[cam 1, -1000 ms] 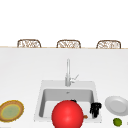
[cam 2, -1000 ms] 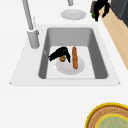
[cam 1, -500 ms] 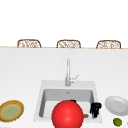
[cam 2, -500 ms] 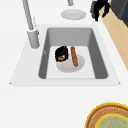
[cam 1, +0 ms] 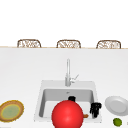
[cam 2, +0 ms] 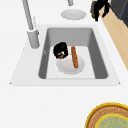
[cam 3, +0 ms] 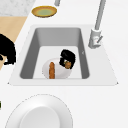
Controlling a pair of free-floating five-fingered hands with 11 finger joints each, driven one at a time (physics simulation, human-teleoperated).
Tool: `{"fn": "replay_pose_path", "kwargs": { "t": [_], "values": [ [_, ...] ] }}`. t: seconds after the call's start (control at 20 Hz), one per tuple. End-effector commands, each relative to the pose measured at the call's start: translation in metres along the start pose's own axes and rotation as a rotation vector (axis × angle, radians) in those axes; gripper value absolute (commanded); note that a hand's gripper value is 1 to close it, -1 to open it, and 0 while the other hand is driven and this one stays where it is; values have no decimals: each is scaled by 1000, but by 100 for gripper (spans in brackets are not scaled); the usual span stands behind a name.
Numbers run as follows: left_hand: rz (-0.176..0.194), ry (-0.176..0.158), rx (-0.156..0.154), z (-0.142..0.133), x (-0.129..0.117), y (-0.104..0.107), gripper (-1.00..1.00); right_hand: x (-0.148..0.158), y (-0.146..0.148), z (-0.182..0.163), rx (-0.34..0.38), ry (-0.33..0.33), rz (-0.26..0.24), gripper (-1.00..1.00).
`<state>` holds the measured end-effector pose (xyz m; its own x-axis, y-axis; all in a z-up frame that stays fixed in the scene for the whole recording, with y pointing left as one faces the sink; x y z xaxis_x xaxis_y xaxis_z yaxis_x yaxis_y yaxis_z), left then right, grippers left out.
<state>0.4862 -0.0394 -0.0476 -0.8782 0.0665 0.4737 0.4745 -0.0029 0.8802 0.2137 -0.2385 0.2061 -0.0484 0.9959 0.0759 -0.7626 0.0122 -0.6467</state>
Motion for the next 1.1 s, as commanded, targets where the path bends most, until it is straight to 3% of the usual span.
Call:
{"fn": "replay_pose_path", "kwargs": {
  "t": [0.0, 0.15, 0.35, 0.45, 0.8, 1.05],
  "values": [
    [-6, -25, 4, 16, 16, 26, 100, 0, 0, 0, 0, 0, 0, 0],
    [-2, -2, 7, 35, 36, 44, 100, 0, 0, 0, 0, 0, 0, 0],
    [36, -2, 17, 58, 56, 63, 100, 0, 0, 0, 0, 0, 0, 0],
    [50, 20, 21, 69, 59, 72, 100, 0, 0, 0, 0, 0, 0, 0],
    [85, 22, 25, 112, 83, 110, 100, 0, 0, 0, 0, 0, 0, 0],
    [77, 38, 29, 136, 97, 132, 100, 0, 0, 0, 0, 0, 0, 0]
  ]
}}
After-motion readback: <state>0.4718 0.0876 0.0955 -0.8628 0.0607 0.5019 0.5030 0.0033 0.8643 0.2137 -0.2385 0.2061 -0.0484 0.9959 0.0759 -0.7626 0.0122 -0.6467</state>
